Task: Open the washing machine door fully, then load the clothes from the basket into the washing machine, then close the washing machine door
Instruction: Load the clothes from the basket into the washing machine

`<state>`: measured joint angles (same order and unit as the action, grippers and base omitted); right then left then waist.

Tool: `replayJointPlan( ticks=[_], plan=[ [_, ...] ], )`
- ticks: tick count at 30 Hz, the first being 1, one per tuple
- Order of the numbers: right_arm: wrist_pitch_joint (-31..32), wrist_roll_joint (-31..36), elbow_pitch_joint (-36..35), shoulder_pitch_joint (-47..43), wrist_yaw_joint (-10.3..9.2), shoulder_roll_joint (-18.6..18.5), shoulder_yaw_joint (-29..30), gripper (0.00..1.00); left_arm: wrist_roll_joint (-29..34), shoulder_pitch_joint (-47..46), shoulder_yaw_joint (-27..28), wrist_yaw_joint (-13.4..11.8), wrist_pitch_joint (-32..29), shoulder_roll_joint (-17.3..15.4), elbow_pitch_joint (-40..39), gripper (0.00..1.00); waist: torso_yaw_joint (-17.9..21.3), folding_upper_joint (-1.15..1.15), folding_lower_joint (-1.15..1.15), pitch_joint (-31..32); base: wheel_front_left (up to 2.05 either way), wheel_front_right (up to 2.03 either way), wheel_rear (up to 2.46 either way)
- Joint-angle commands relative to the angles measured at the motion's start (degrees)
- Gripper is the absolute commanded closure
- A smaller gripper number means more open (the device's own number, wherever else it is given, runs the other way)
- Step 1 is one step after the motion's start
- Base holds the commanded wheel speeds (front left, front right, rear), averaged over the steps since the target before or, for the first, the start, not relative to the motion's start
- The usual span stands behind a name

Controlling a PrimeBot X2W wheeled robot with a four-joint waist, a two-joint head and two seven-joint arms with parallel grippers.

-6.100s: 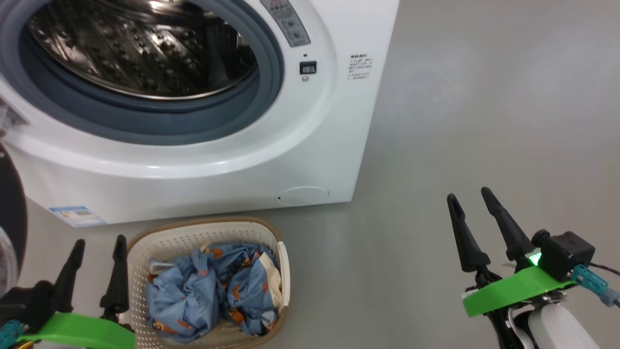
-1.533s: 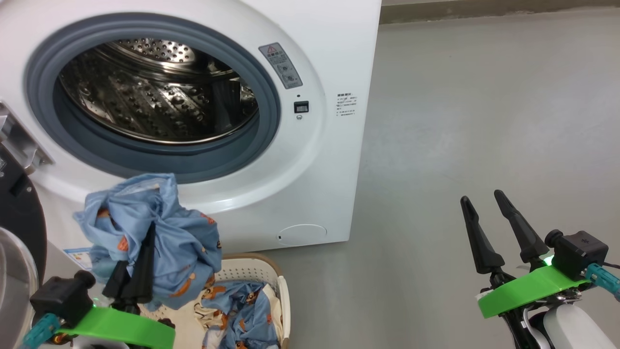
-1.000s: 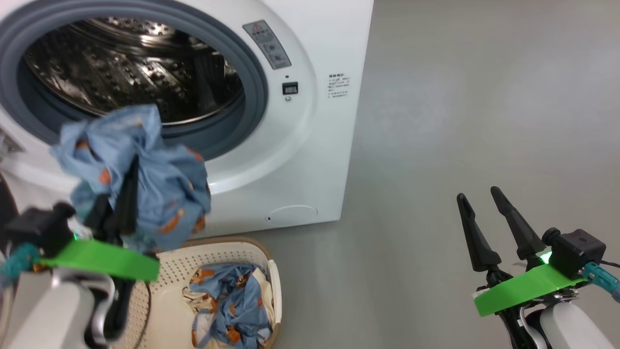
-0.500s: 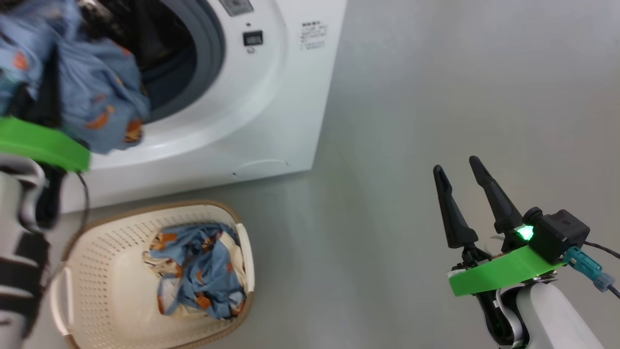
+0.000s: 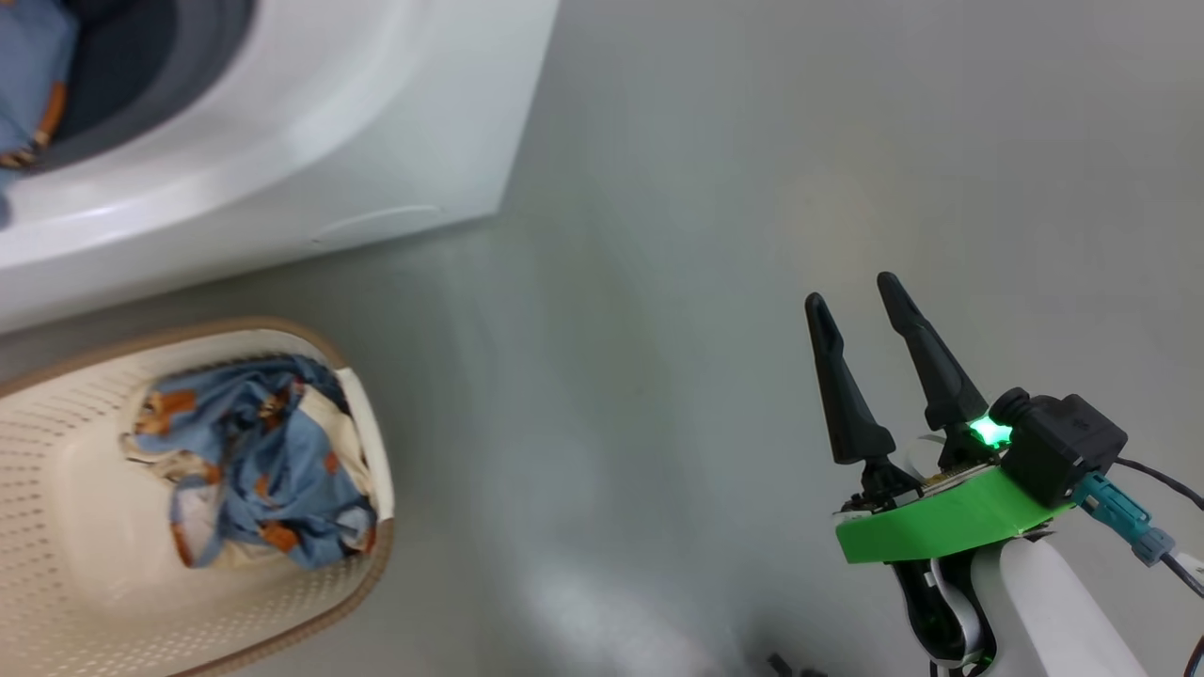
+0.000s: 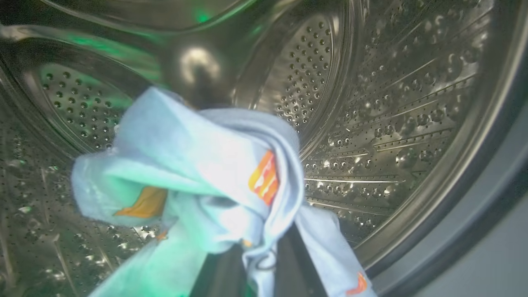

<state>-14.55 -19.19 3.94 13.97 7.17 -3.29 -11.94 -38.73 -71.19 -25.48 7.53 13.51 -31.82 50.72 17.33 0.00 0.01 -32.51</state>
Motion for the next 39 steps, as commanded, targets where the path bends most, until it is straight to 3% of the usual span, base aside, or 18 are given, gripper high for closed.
replayJointPlan(
  ticks=[1, 6, 12, 14, 15, 16, 19, 23, 29, 39],
  plan=[
    [-0.45, 0.59, -1.86, 0.09, 0.32, 0.26, -1.26, 0.00, 0.53, -2.97, 0.31, -0.06, -0.16, -3.48, -0.26, 1.00, 5.12, 0.00, -0.01, -6.02, 0.00, 0.00, 0.00],
    [-0.45, -0.35, -3.23, -0.26, 0.32, 0.38, -1.41, 0.00, 3.24, -9.55, -1.10, -0.06, 1.22, -5.34, -1.21, 1.00, 6.12, 0.00, -0.01, -8.65, 0.00, 0.00, 0.00],
    [-0.45, -1.77, -3.92, -0.31, 0.32, 0.40, -1.39, 0.00, 9.03, -11.17, 6.58, -1.62, 1.46, -5.64, -10.84, 1.00, 6.05, 0.00, -0.01, -9.79, 0.00, 0.00, 0.00],
    [-0.45, -2.19, -3.63, -0.28, 0.32, 0.40, -1.70, 0.00, 10.16, -9.49, 8.38, -1.73, 1.47, -4.79, -10.65, 0.96, 5.78, 0.00, -0.01, -9.47, 0.00, 0.00, 0.00],
    [-0.45, -2.31, -3.42, -0.25, 0.32, 0.40, -1.93, 0.00, 10.34, -8.59, 8.58, -1.76, 1.47, -4.25, -8.85, 0.60, 5.62, 0.00, -0.01, -9.16, 0.00, 0.00, 0.00],
    [-0.45, -2.36, -3.20, -0.22, 0.32, 0.40, -2.16, 0.00, 10.54, -8.15, 8.47, -1.74, 1.48, -3.79, -6.97, 0.00, 5.48, 0.00, -0.01, -8.89, 0.00, 0.00, 0.00],
    [-0.45, -2.39, -2.63, 0.06, 0.32, 0.40, -2.63, 0.00, 10.70, -8.34, 7.45, -1.72, -0.01, -2.65, -0.25, 0.00, 5.13, 0.00, -0.01, -8.15, 0.00, 0.00, 0.00],
    [-0.45, -2.20, -1.95, 0.29, 0.32, 0.41, -2.68, 0.00, 10.07, -9.51, 6.37, -1.92, -7.21, -1.24, 7.94, 0.00, 4.78, 0.00, -0.01, -7.01, 0.00, 0.00, 0.00],
    [-0.45, -2.11, -1.38, 0.47, 0.32, 0.41, -2.71, 0.00, 9.36, -10.70, 5.67, -1.40, -9.61, -0.01, 12.76, 0.00, 4.51, 0.00, -0.01, -5.80, 0.00, 0.00, 0.00],
    [-0.45, -1.28, -0.39, 1.14, 0.32, 0.41, -2.38, 0.00, 7.50, -6.79, 4.66, -0.26, -1.97, 2.50, 15.75, 0.00, 2.57, 0.00, -0.01, -1.95, 0.00, 0.00, 0.00]
  ],
)
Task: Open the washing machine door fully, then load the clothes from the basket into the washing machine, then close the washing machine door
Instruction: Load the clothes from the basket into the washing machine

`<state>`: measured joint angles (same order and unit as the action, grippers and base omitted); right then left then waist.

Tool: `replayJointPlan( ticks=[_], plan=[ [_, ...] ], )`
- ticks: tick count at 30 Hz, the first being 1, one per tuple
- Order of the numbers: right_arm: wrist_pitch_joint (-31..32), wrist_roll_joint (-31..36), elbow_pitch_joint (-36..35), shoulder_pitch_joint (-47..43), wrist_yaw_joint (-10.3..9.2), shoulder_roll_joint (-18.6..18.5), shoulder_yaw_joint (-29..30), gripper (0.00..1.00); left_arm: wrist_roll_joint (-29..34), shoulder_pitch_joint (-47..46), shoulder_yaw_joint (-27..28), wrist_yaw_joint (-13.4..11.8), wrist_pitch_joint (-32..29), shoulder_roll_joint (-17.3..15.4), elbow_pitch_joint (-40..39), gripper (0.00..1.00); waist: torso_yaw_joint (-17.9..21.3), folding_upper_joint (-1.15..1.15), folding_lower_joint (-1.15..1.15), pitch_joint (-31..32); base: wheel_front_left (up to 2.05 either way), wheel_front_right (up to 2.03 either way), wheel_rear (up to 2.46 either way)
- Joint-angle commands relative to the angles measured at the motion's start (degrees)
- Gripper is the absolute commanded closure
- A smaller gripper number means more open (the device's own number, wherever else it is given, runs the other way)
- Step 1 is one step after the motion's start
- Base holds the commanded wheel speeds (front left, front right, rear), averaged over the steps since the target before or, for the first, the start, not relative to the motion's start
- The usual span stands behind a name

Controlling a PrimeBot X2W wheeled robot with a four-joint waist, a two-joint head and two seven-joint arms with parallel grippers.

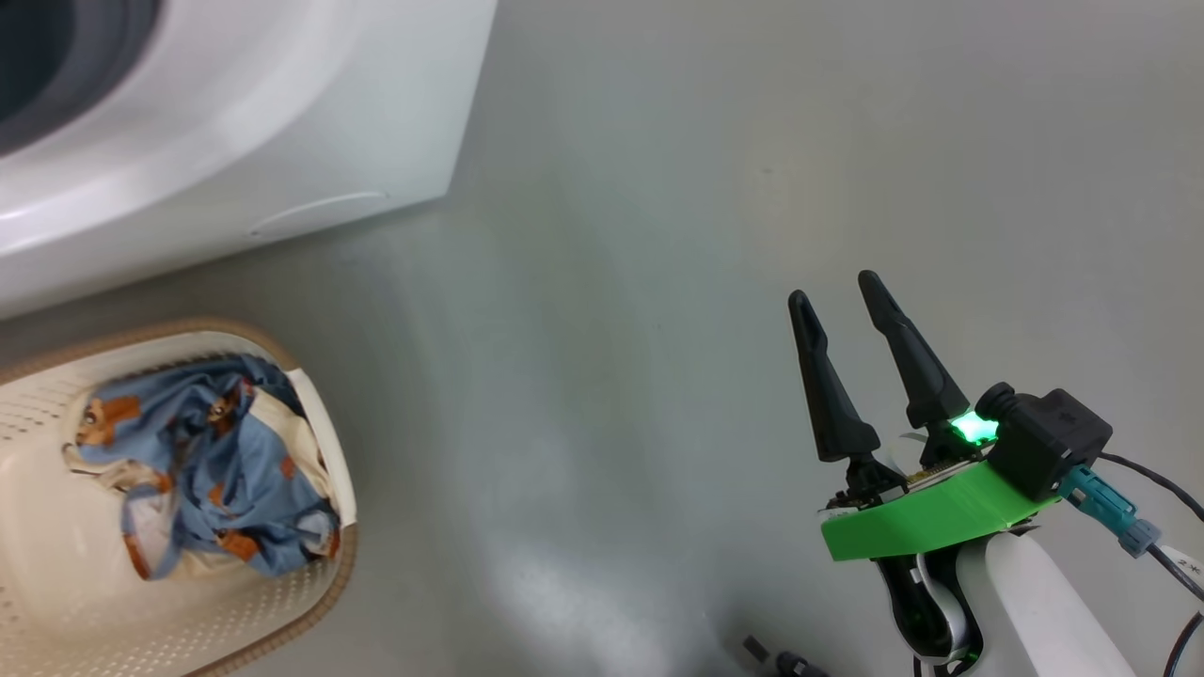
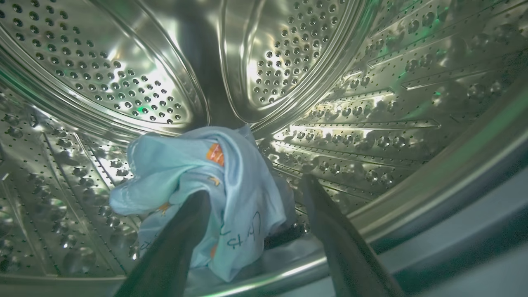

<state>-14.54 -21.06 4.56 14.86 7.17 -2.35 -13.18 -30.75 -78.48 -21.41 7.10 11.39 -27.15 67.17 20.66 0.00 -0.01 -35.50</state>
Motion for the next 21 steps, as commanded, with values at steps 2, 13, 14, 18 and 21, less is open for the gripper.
replayJointPlan(
  ticks=[2, 13, 14, 18, 21],
  plan=[
    [-0.46, 0.83, -0.69, 0.50, 0.32, -0.54, -1.05, 0.00, -0.85, 2.10, 0.33, 0.26, 1.57, -1.76, -0.75, 0.00, -1.30, 0.00, 0.01, 2.29, 0.00, 0.00, 0.00],
    [-0.46, 1.22, 1.91, 1.40, 0.32, -0.93, -0.50, 0.00, -2.92, 13.26, 0.37, 0.37, 3.58, -0.43, -7.52, 0.00, -4.98, 0.00, 0.01, 10.23, 0.00, 0.00, 0.00],
    [-0.46, 1.09, 2.12, 1.40, 0.32, -1.17, -0.46, 0.00, -2.93, 14.53, 0.61, 0.37, 3.58, -0.38, -8.52, 0.00, -5.34, 0.00, 0.01, 10.99, 0.00, 0.00, 0.00],
    [-0.46, 0.37, 3.00, 1.16, 0.32, -2.08, -0.32, 0.00, -3.22, 19.24, 1.70, 0.37, 3.60, 0.16, -12.05, 0.00, -6.66, 0.00, 0.01, 13.61, 0.00, 0.00, 0.00],
    [-0.46, -0.16, 3.55, 0.88, 0.32, -2.61, -0.36, 0.00, -3.54, 22.44, 2.28, 0.38, 3.60, 0.48, -14.01, 0.00, -7.39, 0.00, 0.01, 15.29, 0.00, 0.00, 0.00]
  ],
)
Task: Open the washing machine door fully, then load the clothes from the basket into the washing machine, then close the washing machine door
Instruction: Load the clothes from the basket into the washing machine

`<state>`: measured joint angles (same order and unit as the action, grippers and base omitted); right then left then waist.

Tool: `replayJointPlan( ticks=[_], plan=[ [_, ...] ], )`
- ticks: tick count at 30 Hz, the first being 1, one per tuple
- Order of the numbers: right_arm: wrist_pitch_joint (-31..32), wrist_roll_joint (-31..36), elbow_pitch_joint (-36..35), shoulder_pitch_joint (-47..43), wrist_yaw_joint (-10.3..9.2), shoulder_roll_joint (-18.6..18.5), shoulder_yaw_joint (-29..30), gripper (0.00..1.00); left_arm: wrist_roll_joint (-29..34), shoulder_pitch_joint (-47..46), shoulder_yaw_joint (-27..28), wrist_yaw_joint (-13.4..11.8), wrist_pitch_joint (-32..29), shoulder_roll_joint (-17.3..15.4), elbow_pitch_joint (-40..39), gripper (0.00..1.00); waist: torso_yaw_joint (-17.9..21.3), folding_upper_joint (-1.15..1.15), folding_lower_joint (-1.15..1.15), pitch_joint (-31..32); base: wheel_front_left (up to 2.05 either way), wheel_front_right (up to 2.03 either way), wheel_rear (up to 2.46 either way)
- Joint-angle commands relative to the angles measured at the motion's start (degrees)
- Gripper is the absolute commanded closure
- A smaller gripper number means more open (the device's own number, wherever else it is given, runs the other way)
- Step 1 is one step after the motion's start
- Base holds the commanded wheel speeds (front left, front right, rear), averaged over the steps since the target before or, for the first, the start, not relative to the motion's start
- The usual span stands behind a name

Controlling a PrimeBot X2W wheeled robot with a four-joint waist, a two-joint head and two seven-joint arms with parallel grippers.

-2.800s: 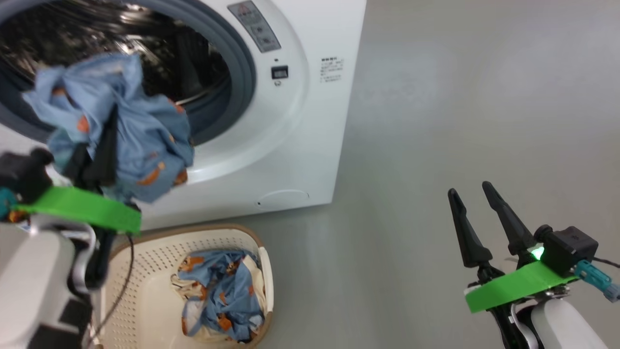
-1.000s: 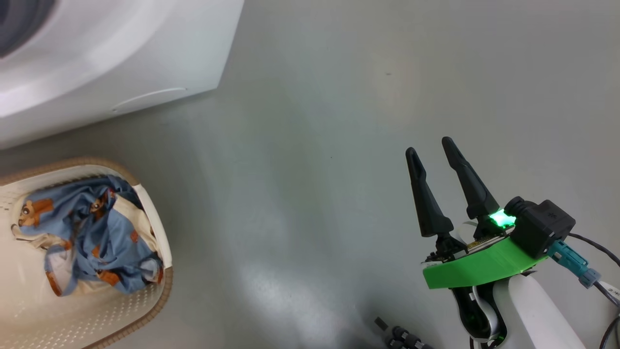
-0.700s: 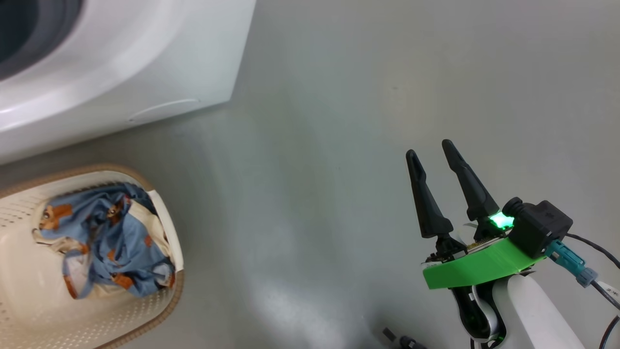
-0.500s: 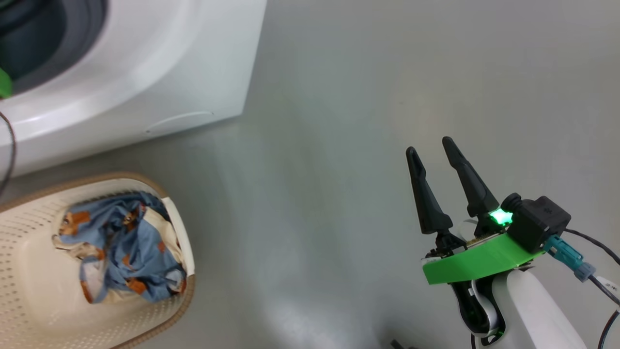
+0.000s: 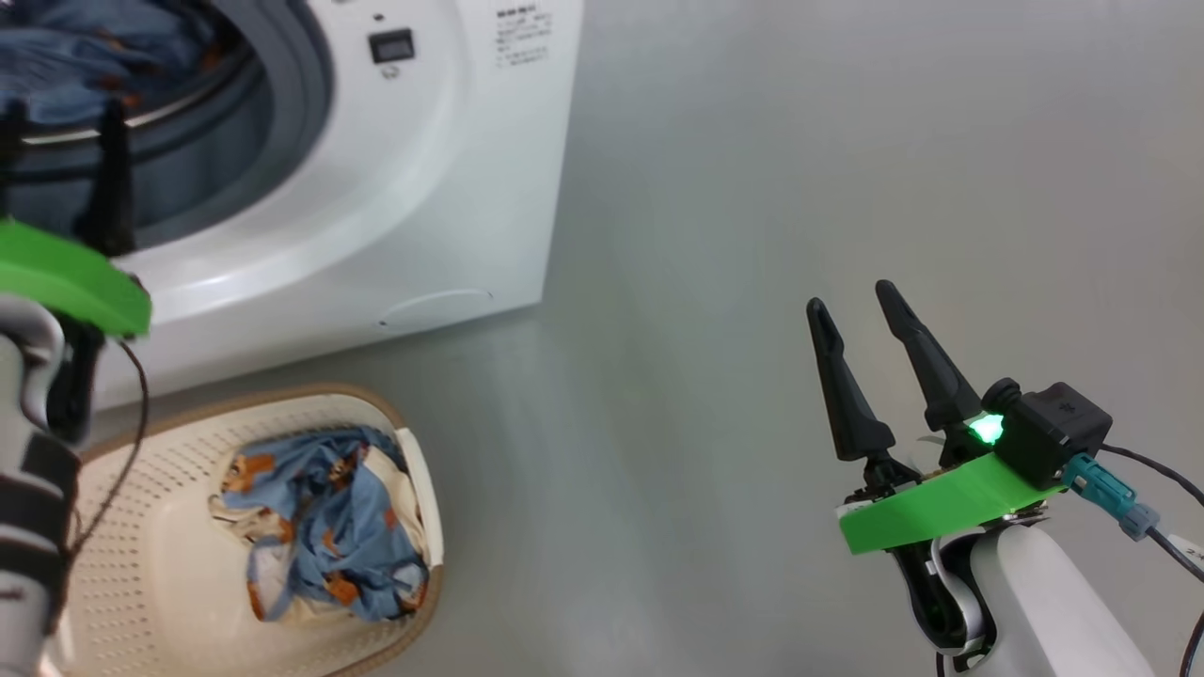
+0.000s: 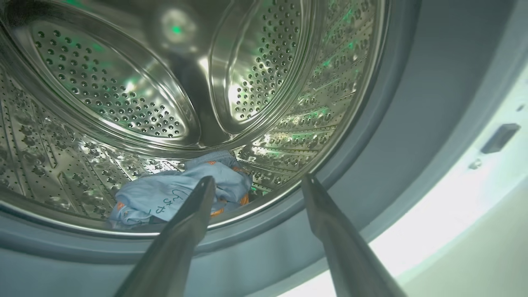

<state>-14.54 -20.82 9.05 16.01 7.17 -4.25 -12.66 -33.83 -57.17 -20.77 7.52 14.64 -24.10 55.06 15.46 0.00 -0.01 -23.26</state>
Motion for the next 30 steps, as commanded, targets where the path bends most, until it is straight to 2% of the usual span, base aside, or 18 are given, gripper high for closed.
replayJointPlan(
  ticks=[1, 14, 30],
  plan=[
    [-0.46, -0.57, -0.78, -0.38, 0.32, -0.88, -0.83, 0.00, -0.44, 2.13, 1.76, -0.04, 0.35, -2.48, -2.53, 0.00, -2.41, 0.00, 0.01, 3.61, 0.00, 0.00, 0.00],
    [-0.46, -2.82, 0.07, -2.69, 0.32, -3.68, 0.47, 0.00, 1.82, 15.79, 7.18, -0.32, 0.35, -1.07, -12.97, 0.00, -4.49, 0.00, 0.01, 10.65, 0.00, 0.00, 0.00],
    [-0.46, -4.45, 0.73, -5.21, 0.32, -7.78, 1.23, 0.00, 6.20, 36.82, 14.05, -3.70, 0.36, 2.34, -31.16, 0.00, -9.36, 0.00, 0.01, 16.69, 0.00, 0.00, 0.00]
  ],
)
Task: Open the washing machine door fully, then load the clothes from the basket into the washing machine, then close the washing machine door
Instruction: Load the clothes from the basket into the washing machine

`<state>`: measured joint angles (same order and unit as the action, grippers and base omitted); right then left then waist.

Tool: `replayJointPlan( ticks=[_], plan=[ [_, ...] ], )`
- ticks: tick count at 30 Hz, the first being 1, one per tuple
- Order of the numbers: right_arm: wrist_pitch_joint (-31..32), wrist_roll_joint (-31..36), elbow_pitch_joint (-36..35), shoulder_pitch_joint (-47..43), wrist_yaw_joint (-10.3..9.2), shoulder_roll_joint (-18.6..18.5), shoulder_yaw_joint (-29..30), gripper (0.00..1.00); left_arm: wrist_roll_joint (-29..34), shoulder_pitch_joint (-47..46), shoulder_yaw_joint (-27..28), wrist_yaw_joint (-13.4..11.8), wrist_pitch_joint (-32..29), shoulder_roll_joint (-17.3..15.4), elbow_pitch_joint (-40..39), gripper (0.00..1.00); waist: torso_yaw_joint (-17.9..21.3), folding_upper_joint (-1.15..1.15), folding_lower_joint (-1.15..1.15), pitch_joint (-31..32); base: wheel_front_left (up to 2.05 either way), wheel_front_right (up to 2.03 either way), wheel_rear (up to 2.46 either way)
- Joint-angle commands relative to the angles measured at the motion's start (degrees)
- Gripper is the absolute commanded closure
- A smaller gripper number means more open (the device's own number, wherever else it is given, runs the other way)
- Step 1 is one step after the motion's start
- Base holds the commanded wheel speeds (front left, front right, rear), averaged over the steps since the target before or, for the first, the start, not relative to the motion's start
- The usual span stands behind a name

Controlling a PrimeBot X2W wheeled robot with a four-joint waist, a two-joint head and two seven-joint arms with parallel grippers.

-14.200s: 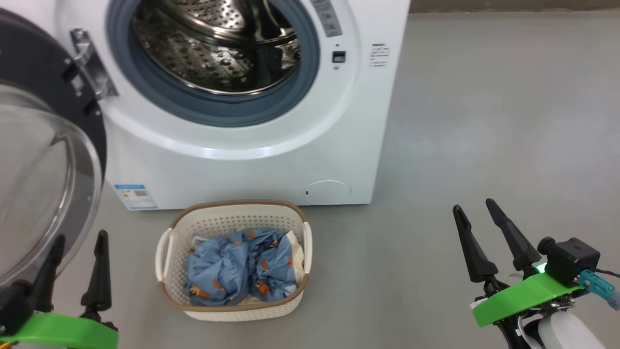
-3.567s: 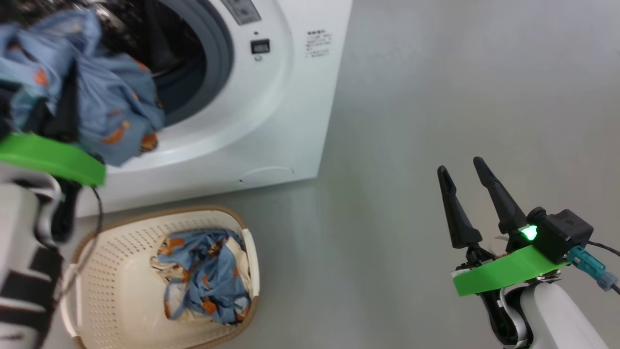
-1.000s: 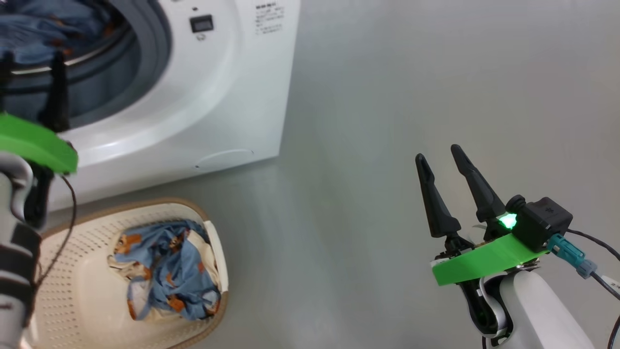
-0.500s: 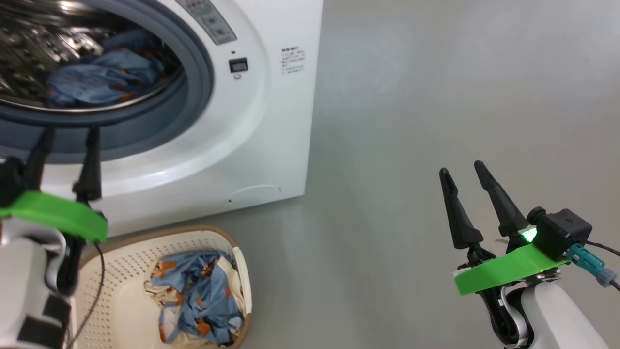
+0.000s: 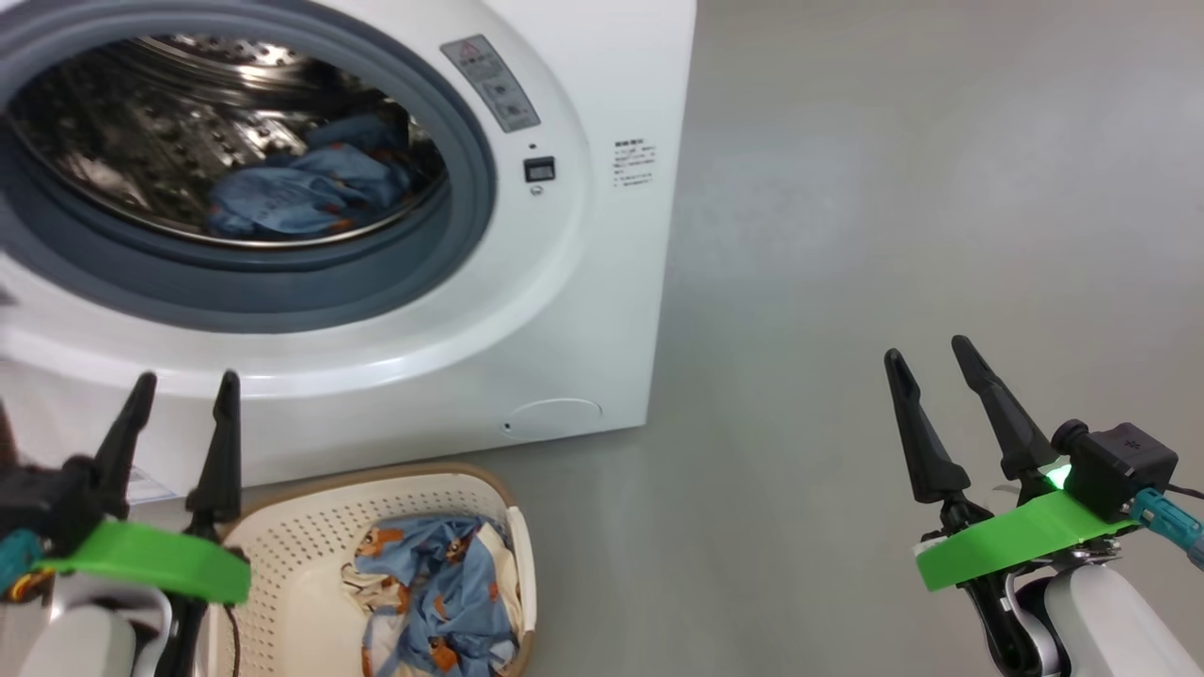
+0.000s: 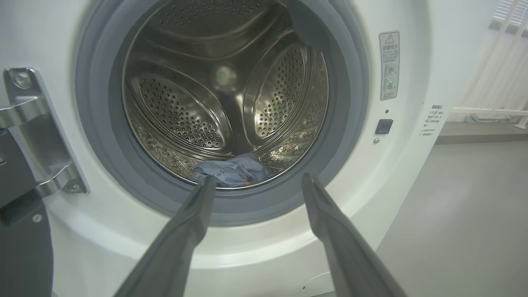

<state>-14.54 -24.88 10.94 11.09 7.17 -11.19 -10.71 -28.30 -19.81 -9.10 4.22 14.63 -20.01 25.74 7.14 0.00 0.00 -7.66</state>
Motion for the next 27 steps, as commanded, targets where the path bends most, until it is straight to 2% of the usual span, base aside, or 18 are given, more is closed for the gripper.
replayJointPlan(
  ticks=[1, 13, 27],
  plan=[
    [-0.46, -0.48, -1.13, -0.39, 0.32, -1.04, -0.71, 0.00, 0.84, 0.44, 2.73, -0.52, 0.37, -1.53, -2.68, 0.00, -1.25, 0.00, 0.00, 1.39, 0.00, 0.00, 0.00],
    [-0.46, -1.49, -0.64, -1.84, 0.32, -2.50, -1.21, 0.00, 2.45, 9.60, 6.24, -1.78, 0.37, 1.46, -9.46, 0.00, -2.76, 0.00, 0.00, 3.83, 0.00, 0.00, 0.00],
    [-0.46, -2.10, -0.58, -1.61, 0.32, -3.20, -2.25, 0.00, 2.85, 11.92, 7.47, -1.92, 0.37, 2.97, -11.78, 0.00, -2.21, 0.00, 0.00, 3.91, 0.00, 0.00, 0.00]
  ],
)
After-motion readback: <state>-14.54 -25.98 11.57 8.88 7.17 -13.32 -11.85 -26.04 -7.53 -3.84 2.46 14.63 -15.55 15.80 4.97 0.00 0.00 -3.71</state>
